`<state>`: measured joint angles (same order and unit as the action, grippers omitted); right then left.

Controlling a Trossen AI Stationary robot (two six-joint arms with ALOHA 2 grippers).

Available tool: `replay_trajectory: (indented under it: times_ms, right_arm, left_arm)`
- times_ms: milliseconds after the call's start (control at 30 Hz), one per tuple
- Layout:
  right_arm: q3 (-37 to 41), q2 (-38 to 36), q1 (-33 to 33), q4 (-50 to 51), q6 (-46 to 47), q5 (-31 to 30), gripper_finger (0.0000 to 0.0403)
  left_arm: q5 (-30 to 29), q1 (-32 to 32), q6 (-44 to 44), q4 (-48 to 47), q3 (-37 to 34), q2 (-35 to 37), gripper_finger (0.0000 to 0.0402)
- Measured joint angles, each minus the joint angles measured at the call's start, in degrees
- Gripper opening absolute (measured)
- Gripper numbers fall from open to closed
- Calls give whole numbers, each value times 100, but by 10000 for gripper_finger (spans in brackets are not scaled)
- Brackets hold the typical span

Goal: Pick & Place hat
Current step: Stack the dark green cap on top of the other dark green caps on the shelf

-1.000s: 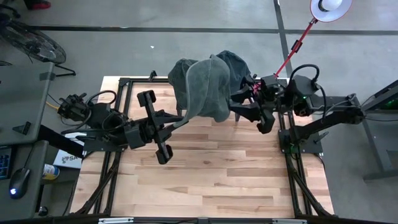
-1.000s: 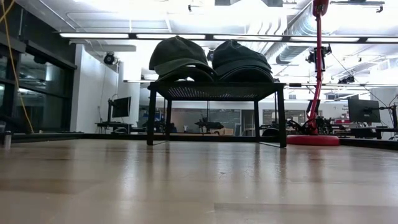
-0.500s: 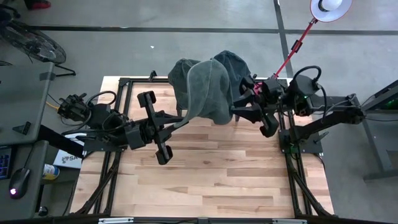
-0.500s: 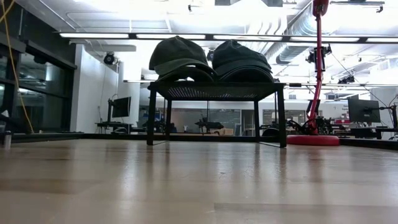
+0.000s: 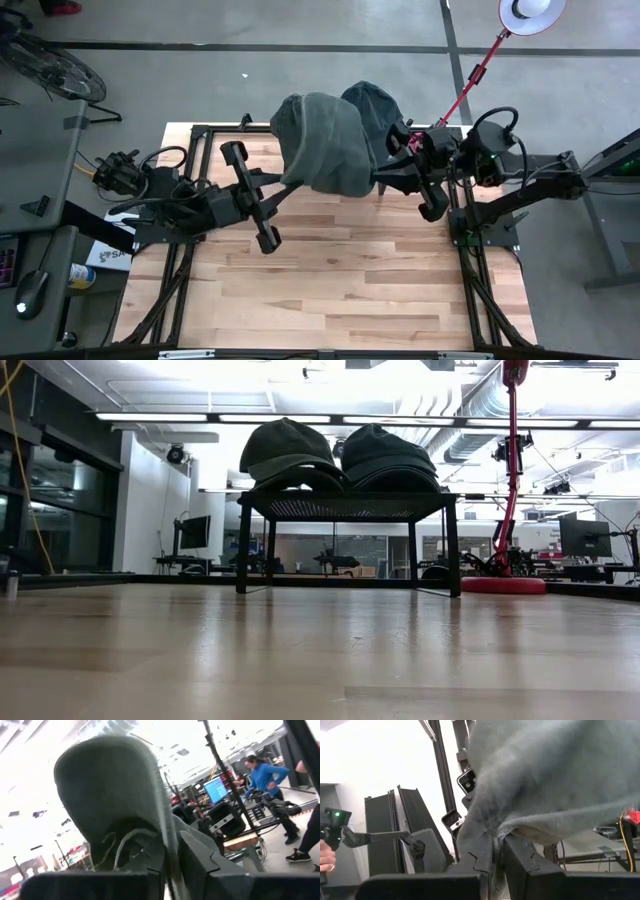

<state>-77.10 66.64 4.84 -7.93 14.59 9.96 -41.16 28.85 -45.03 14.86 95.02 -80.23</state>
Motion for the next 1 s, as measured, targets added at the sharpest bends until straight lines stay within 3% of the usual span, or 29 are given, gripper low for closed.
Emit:
replay_trajectory:
  times_ms: [267,567,667,867,1000]
  right_arm:
    - [-862,-21,-163,1379,-426,-152,17]
    - [-2367,182,-465,3857,-1084,-401,17]
    - [-2721,328,-572,4426,-1207,-415,17]
    - [-3285,692,-649,5540,-1354,183,17]
    - [-3461,987,-635,6137,-1470,400,17]
  left_arm:
    - [-616,49,141,-504,0,22,80]
    - [-3163,730,215,-1762,-2,198,94]
    - [-3626,843,438,-2018,-2,204,94]
    - [-3100,700,1571,-2876,-2,203,94]
    - [-2001,324,2136,-2905,-2,208,95]
